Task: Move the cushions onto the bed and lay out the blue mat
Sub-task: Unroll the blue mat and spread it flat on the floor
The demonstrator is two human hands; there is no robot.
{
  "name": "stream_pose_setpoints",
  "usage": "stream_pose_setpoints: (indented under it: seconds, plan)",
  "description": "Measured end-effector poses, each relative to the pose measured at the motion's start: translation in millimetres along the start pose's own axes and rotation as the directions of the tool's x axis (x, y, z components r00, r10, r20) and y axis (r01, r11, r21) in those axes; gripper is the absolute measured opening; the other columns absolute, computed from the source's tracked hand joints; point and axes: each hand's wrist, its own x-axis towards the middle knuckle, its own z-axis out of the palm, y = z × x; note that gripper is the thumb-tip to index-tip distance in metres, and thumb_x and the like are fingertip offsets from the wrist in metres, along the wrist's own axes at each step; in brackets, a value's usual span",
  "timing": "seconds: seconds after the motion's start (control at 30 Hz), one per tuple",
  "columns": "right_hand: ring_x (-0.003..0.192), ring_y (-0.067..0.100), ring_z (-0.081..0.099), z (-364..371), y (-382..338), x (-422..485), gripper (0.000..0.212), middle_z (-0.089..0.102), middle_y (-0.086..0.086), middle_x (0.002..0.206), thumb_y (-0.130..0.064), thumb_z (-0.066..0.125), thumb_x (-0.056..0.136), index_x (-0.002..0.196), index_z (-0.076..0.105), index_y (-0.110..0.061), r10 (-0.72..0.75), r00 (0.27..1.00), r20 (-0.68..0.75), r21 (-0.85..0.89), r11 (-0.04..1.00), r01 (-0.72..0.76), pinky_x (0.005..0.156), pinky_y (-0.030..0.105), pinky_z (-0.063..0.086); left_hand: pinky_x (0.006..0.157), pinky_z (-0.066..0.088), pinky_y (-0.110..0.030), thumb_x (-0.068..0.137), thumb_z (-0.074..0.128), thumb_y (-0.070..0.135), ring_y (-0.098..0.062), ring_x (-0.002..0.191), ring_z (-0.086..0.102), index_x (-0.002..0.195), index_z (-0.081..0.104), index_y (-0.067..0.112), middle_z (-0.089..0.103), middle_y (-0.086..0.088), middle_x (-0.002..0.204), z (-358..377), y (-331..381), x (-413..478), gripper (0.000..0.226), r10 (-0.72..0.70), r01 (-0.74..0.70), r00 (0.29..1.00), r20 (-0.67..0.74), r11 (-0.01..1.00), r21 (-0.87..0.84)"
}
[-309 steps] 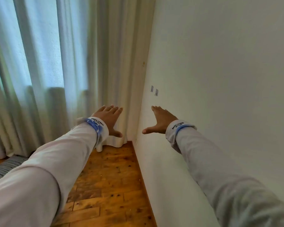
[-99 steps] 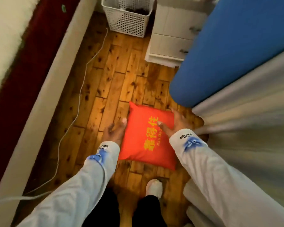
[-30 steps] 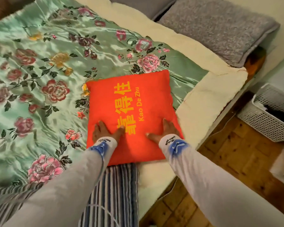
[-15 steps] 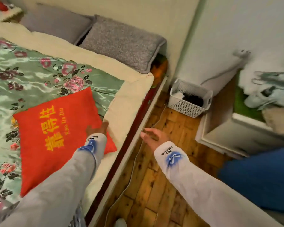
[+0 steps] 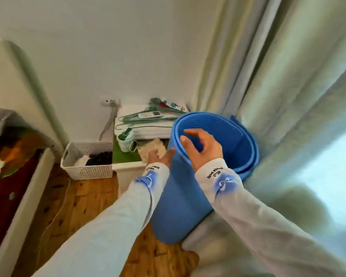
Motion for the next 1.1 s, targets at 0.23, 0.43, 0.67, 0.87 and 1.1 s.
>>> stream_pose_setpoints:
  seconds: [0.23, 0.43, 0.67, 0.87, 1.1]
  plan:
    - [0.127, 0.032, 0.043, -120.8, 119.3, 113.5, 0.064, 0.047, 0.012, 0.137, -0.031, 0.071, 0.079, 0.134, 0.044, -0.012, 0.171, 0.938, -0.301, -0.364, 0.888, -0.279, 0.102, 0.043, 0.039, 0.118, 0.025, -0.040, 0.072, 0.078, 0.034, -0.028, 0.143, 0.029, 0.151, 0.017, 0.013, 0.028, -0.011, 0.155, 104.8, 6.8, 27.3, 0.101, 0.142, -0.117, 0.969, -0.201, 0.985, 0.131]
    - [0.121, 0.035, 0.053, -116.3, 144.3, 149.8, 0.089, 0.053, 0.019, 0.132, -0.053, 0.069, 0.075, 0.137, 0.034, 0.001, 0.548, 0.836, -0.026, -0.460, 0.736, -0.497, 0.095, 0.039, 0.043, 0.112, 0.036, -0.045, 0.075, 0.069, 0.005, -0.031, 0.134, 0.041, 0.149, 0.018, 0.024, 0.036, -0.010, 0.149, 95.9, -19.5, 36.3, 0.092, 0.260, -0.226, 0.946, -0.192, 0.957, 0.184]
    - [0.085, 0.031, 0.059, -50.5, 92.9, 152.2, 0.070, 0.063, 0.009, 0.087, -0.064, 0.062, 0.074, 0.117, 0.059, -0.009, 0.450, 0.881, 0.144, -0.734, 0.646, -0.209, 0.078, 0.035, 0.047, 0.097, 0.040, -0.028, 0.080, 0.057, -0.003, -0.029, 0.125, 0.049, 0.146, 0.024, 0.031, 0.044, -0.005, 0.143, 18.4, -39.2, 1.8, 0.081, 0.256, -0.235, 0.904, -0.343, 0.967, 0.101]
    - [0.100, 0.032, 0.060, 79.0, -21.8, 57.7, 0.045, 0.062, 0.012, 0.115, -0.046, 0.057, 0.079, 0.112, 0.060, -0.015, 0.076, 0.932, 0.355, -0.736, 0.637, 0.229, 0.082, 0.034, 0.045, 0.099, 0.038, -0.028, 0.088, 0.053, 0.003, -0.029, 0.127, 0.049, 0.149, 0.023, 0.032, 0.045, -0.005, 0.145, -154.1, -125.7, -54.2, 0.074, 0.064, -0.063, 0.837, -0.543, 0.998, 0.021]
    - [0.124, 0.026, 0.051, 300.0, -115.4, -131.4, 0.034, 0.057, 0.003, 0.120, -0.022, 0.056, 0.088, 0.122, 0.058, -0.019, -0.033, 0.828, 0.559, -0.434, 0.840, 0.326, 0.103, 0.031, 0.041, 0.105, 0.036, -0.032, 0.090, 0.055, -0.001, -0.031, 0.131, 0.045, 0.148, 0.024, 0.007, 0.038, -0.018, 0.148, -358.1, -310.2, -99.6, 0.066, -0.189, -0.003, 0.691, -0.698, 0.965, -0.263]
